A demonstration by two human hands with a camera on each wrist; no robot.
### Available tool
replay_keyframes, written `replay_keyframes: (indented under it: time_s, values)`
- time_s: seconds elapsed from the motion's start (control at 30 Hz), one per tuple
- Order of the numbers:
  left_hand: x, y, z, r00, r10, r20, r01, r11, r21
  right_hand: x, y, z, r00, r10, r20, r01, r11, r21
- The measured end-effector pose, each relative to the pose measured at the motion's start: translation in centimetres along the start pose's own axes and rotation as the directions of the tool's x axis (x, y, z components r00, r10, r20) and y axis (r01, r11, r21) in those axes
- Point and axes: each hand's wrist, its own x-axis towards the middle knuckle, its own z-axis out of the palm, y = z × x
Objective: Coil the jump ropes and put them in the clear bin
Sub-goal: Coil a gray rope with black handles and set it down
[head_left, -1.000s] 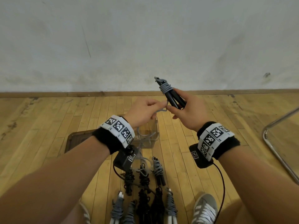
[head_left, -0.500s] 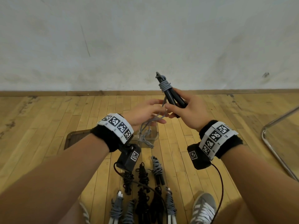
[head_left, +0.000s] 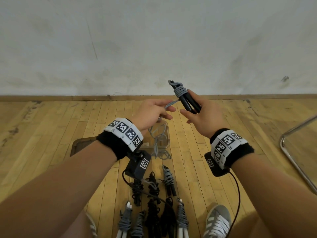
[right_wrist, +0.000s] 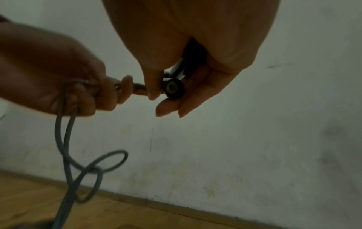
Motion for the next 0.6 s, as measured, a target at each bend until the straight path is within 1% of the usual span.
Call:
replay_keyframes:
  time_s: [0.07,0.17,0.27,0.33,0.4,0.47,0.53,0.6]
  values:
    - [-0.2,0.4,0.3,0.998,-0.011,-0.058,0.008,0.999,-0.053,0.0,-0.3,0.1,1.000,-0.013,-0.013,0.012,0.994,-0.108]
    - [-0.5,0.6,0.6,0.995,-0.059,-0.086,0.046,0.988,-0.148,-0.3,-0.8,0.9,0.997,-0.064,-0.039,0.050,0.957,-0.285]
    - [-0.2,0.3,0.7,0.990,-0.078,-0.115,0.061,0.988,-0.145,-0.6,-1.5,1.7,0.991,-0.123,-0.045,0.095,0.914,-0.395]
    - [0.1,0.0,0.7,0.989,-0.054,-0.140,0.032,0.987,-0.155,-0.8,-2.0,2.3,0.982,-0.187,-0.042,0.158,0.916,-0.370]
    - [0.2,-0.2,0.7,0.984,-0.026,-0.175,-0.003,0.986,-0.165,-0.9,-2.2,3.0,0.966,-0.259,-0.022,0.242,0.927,-0.287]
    - [0.2,-0.1,0.6,0.976,-0.004,-0.218,-0.031,0.987,-0.156,-1.1,-2.4,3.6,0.954,-0.299,0.005,0.293,0.932,-0.216]
    - [0.2,0.0,0.4,0.965,0.016,-0.260,-0.053,0.989,-0.135,-1.1,-2.4,3.7,0.956,-0.294,0.015,0.292,0.940,-0.176]
    - [0.4,0.1,0.3,0.955,0.021,-0.296,-0.067,0.987,-0.146,-0.8,-2.1,3.2,0.967,-0.253,-0.003,0.249,0.954,-0.167]
